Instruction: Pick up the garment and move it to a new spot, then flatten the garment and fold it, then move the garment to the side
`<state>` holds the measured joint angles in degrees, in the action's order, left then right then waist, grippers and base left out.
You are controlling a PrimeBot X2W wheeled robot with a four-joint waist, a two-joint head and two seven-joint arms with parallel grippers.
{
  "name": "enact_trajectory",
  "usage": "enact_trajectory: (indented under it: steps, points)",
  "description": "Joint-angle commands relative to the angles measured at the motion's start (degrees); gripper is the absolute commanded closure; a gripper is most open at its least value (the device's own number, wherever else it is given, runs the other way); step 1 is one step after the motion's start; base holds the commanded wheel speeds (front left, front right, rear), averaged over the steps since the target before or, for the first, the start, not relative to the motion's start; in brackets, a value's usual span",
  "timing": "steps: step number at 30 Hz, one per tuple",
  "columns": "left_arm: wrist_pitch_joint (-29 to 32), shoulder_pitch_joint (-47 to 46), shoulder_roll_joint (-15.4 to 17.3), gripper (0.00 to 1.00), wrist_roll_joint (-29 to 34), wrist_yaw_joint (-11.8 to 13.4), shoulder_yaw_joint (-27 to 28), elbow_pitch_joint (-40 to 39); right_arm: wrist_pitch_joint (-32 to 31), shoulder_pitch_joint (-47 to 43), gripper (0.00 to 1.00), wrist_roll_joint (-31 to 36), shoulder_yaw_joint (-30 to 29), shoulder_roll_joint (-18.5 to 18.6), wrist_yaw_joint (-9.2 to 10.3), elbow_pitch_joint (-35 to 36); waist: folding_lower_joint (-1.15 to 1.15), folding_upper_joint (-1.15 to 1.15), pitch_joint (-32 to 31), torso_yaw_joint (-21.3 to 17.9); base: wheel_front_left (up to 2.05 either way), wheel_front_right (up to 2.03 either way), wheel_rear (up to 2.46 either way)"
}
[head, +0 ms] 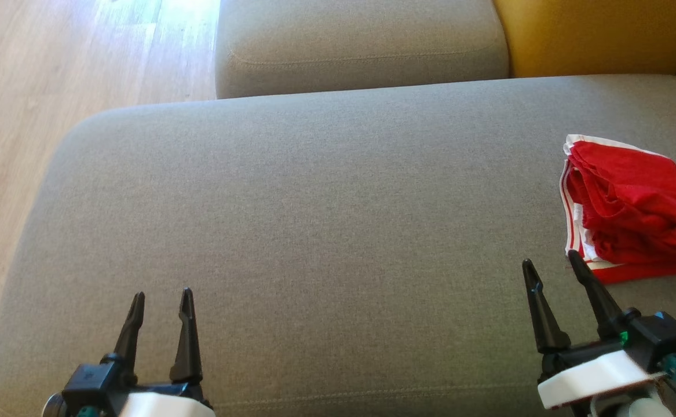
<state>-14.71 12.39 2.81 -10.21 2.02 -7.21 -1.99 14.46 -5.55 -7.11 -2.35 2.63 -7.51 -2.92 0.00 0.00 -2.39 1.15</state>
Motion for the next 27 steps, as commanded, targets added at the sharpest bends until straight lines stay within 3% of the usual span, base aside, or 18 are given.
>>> enact_trajectory:
  steps: [1,4,5,8,27]
  points:
    - [-0.29,-2.12,0.07,0.00,0.49,-0.04,1.95,-1.71,0.53,0.81,0.00,-0.34,1.42,0.25,0.02,1.75,0.00,0.00,-0.13,-0.09,0.00,0.00,0.00]
    - [-0.29,-1.94,0.07,0.00,0.18,-0.26,2.00,-1.44,0.53,0.65,0.00,-0.47,1.36,0.25,0.02,1.70,0.00,0.00,-0.28,-0.23,0.00,0.00,0.00]
    - [0.00,0.18,-0.03,1.00,0.01,-0.06,0.02,0.48,-0.01,-0.18,1.00,-0.04,0.04,-0.01,0.00,-0.24,0.00,0.00,-0.30,-0.22,0.00,0.00,0.00]
    - [0.13,0.85,-0.11,1.00,-0.74,-0.07,-0.16,3.37,-0.20,-0.75,1.00,-0.79,0.33,-0.04,0.00,-3.27,0.00,0.00,-0.29,-0.25,0.00,0.00,0.00]
    - [2.56,-2.18,0.74,1.00,-14.20,-1.52,0.94,5.47,-2.78,1.17,1.00,-14.48,0.41,0.63,0.00,-4.49,0.00,0.00,0.15,-0.39,0.00,0.00,0.00]
